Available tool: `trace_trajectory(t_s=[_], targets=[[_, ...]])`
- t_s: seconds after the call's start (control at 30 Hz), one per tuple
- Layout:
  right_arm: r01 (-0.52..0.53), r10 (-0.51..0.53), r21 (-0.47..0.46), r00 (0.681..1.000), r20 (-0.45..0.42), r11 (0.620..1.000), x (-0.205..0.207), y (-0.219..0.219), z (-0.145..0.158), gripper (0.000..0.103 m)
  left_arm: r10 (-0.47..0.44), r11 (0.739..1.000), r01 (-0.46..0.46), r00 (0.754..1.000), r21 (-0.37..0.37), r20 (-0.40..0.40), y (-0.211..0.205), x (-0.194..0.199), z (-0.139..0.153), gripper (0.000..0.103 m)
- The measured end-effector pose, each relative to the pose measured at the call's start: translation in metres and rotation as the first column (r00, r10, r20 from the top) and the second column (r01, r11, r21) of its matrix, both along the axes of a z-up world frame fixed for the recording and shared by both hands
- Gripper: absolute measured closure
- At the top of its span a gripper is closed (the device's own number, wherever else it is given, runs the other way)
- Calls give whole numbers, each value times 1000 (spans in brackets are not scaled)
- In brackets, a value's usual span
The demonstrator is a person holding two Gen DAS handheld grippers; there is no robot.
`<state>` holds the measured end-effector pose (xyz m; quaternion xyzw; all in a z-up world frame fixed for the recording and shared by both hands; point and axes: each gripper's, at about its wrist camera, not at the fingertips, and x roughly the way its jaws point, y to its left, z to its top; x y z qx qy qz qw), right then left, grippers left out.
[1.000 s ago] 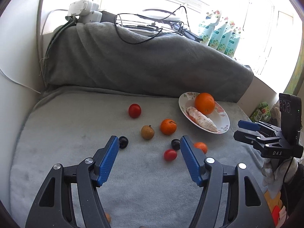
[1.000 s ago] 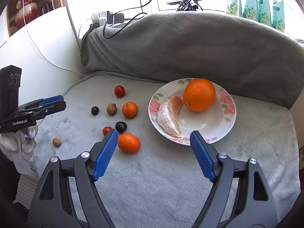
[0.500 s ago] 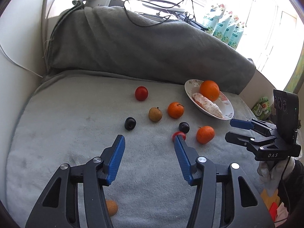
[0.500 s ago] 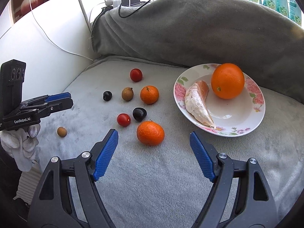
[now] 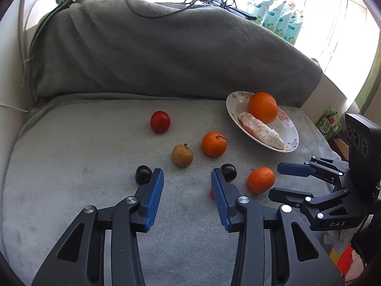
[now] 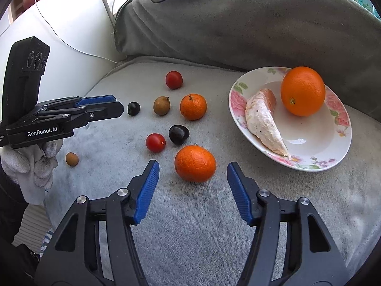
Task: Organize fruits
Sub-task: 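Grasp the small tangerine with the right gripper while the left gripper grasps a brown kiwi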
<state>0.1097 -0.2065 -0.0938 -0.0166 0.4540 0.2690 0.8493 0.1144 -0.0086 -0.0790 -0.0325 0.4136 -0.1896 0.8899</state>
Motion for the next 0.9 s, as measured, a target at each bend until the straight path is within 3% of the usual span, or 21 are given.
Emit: trace_trajectory(t_s=[0.4,0.53,0.9], targets=[[-10,10,-1,1000,-21,1000,10,6,-7,45,-38,996,42,998,78,-52,-20,33,-18,70],[-14,14,-11,1000,-28,1000,13,9,-10,49,-33,996,38,998,77,-59,-20,37,-20,70],[-13,13,-14,999,-47,1000,19,10,-17,50,-37,997,44,995,69,-92,-24,49,-26,74]])
